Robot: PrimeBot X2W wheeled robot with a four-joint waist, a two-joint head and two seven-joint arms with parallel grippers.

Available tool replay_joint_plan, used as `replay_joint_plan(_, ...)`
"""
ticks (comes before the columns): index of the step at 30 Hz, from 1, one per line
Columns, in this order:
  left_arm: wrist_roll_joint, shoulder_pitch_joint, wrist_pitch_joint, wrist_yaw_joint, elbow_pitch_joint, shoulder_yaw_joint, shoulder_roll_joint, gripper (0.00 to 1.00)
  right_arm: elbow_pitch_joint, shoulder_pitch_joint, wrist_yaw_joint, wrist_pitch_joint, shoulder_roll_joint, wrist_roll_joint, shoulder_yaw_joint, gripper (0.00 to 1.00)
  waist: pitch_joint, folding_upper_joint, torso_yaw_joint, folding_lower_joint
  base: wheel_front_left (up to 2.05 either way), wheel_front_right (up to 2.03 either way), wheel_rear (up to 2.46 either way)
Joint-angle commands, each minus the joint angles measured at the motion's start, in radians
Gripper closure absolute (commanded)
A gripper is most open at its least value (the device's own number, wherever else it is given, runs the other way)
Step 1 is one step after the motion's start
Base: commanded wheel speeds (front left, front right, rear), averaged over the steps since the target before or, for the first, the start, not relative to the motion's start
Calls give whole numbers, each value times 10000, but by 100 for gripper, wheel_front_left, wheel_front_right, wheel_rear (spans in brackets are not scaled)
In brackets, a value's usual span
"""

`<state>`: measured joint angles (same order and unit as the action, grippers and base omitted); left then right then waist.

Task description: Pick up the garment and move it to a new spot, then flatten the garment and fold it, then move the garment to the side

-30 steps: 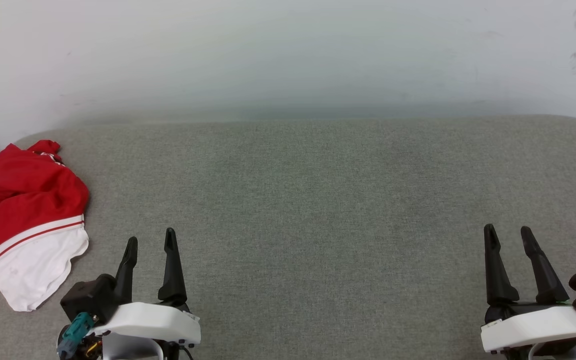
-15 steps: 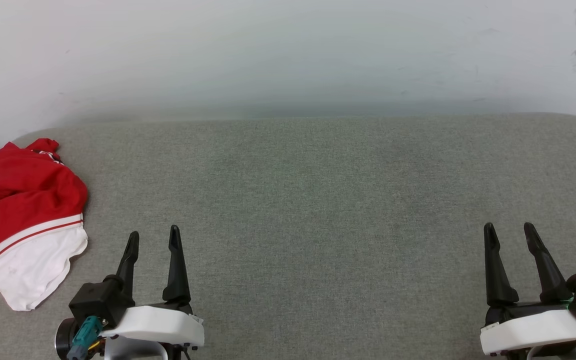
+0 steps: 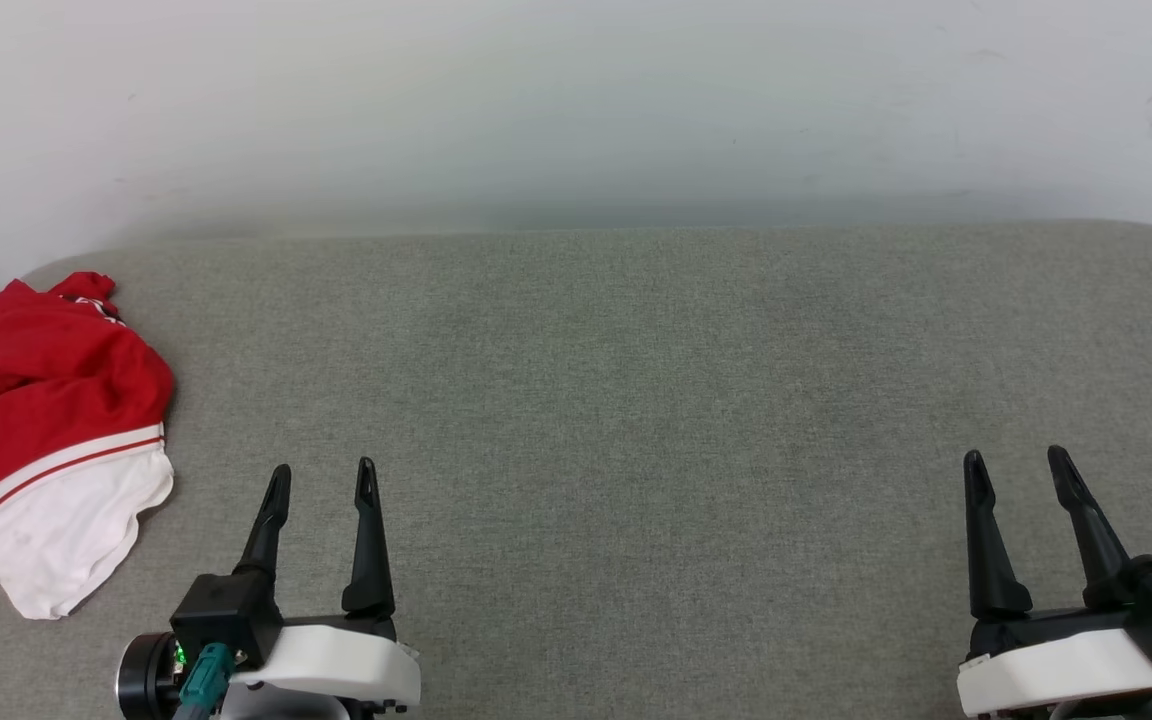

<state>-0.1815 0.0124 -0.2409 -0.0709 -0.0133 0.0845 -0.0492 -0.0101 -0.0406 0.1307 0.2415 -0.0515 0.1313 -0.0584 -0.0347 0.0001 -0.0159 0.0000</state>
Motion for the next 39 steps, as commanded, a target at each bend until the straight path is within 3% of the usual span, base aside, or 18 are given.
replay_joint_plan(1, 187, 46, -88, -59, -6, 8, -18, 0, -98, -59, 0, 81, 21, -196, 6, 0, -13, -1, -2, 0, 0, 0, 0)
replay_joint_plan(11, 776, 102, -260, -143, -66, 56, -18, 0, -55, -152, -1, 246, 23, -486, 29, 0, -91, -1, -9, 0, 0, 0, 0)
replay_joint_plan(25, 570, 4, -249, -99, -154, -48, -18, 0, 75, -166, -1, 241, 24, 89, 50, 0, -163, -1, -101, 0, 0, 0, 0)
replay_joint_plan(33, 550, -203, -249, -87, -158, -174, -20, 0, 33, -190, -1, 241, 24, 56, 53, 0, -246, -1, -765, 0, 0, 0, 0)
replay_joint_plan(39, 555, -300, -249, -54, -159, -360, -17, 0, -3, -186, -1, 240, 24, -68, 23, 0, -311, -1, -1692, 0, 0, 0, 0)
